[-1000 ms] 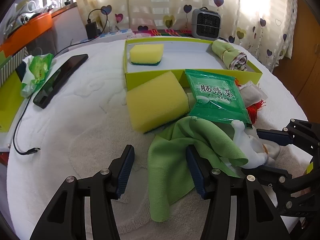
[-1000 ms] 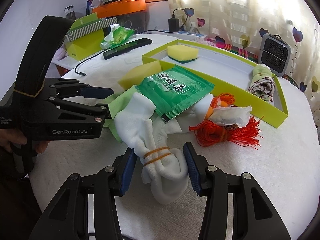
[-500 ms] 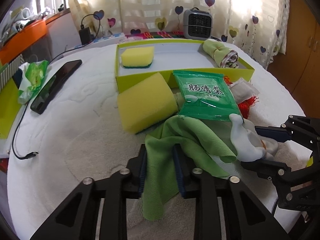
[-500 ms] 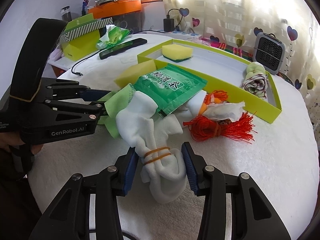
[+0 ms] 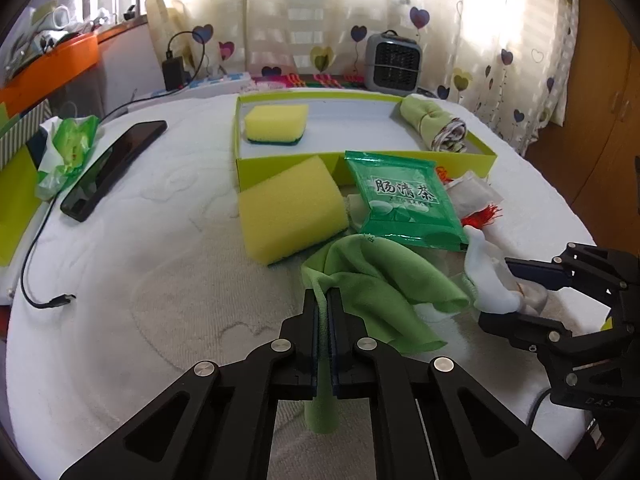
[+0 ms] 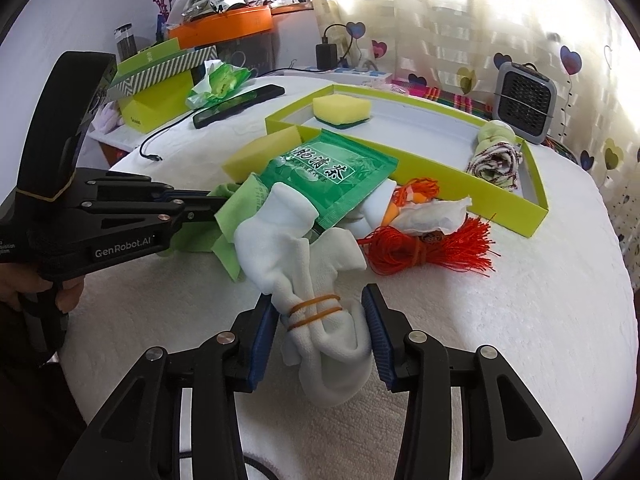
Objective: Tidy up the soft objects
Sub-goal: 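Lift the green cloth and white socks and carry them over the box lid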
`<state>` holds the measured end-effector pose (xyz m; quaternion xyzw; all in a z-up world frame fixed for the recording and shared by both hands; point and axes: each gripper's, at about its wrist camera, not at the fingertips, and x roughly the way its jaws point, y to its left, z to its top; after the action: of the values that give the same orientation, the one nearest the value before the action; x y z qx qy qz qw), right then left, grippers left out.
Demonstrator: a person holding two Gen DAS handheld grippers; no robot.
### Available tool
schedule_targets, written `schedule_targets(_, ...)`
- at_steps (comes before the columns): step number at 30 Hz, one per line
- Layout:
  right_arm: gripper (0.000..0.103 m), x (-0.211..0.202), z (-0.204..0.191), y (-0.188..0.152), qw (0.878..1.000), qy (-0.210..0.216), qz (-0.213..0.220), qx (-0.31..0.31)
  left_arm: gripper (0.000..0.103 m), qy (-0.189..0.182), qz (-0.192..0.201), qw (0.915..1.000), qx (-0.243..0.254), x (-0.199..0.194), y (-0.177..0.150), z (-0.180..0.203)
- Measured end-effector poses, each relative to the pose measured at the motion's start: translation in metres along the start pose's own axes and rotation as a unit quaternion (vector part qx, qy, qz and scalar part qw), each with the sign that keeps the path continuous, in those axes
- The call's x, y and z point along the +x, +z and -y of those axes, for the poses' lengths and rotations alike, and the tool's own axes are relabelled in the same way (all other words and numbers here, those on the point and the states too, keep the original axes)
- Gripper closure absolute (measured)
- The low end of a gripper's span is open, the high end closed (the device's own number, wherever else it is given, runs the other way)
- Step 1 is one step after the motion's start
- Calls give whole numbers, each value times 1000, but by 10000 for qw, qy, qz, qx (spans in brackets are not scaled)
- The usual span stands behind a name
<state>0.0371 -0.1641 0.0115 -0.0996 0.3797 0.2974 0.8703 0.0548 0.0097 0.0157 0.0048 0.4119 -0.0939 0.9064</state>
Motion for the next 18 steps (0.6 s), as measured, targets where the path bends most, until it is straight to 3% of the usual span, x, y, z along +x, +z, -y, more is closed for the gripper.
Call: schedule_targets(18, 59, -20, -4, 1, 9994, -27, 353, 49, 100, -237, 457, 9987, 46, -37, 5, 6)
